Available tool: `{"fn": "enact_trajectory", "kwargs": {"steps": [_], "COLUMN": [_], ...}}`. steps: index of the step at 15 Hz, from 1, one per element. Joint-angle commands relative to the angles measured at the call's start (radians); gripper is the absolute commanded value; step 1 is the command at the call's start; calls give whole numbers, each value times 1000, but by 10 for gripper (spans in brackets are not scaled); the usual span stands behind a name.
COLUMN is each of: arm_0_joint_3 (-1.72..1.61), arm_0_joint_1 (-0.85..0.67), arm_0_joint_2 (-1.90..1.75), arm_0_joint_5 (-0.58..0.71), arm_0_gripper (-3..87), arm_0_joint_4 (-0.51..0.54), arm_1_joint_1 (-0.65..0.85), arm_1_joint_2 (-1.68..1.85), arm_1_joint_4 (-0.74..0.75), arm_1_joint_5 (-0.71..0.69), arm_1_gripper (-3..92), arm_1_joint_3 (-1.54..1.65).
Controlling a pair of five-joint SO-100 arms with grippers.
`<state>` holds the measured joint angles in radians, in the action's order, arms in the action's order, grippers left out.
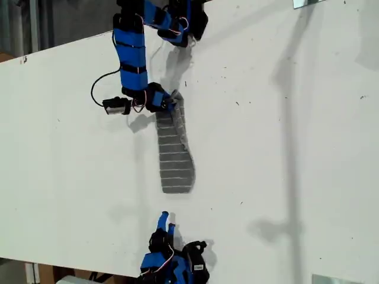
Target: Grasp corners of a square towel and fold twice.
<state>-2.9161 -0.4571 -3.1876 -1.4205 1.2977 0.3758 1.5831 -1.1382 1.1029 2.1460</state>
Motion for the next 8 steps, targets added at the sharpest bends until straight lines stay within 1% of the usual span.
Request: {"fn": "enact_trajectory", "kwargs": {"steps": [1,2,4,6,8], "arm_0_joint_3": [6,25,-2,-52,-94], "arm_0_joint_1": [31,81,112,98,25], "arm_0_joint_2": [-293,-285,-287,-287,-287], "arm_0_joint_5": [-44,-86,-135,-121,-60], "arm_0_gripper": [231,228,225,223,222], "arm_0_joint_4": [176,173,184,130,78], "arm_1_joint_1": [-21,-43,-87,-146,-156], "arm_1_joint_2": [276,356,574,888,1051], "arm_1_joint_4": [-23,-51,-94,-222,-370], "arm_1_joint_5": [74,100,183,276,293], "arm_1_gripper": [-2,-2,-2,-2,-2], "arm_1_joint_3": [138,164,258,316,253]}}
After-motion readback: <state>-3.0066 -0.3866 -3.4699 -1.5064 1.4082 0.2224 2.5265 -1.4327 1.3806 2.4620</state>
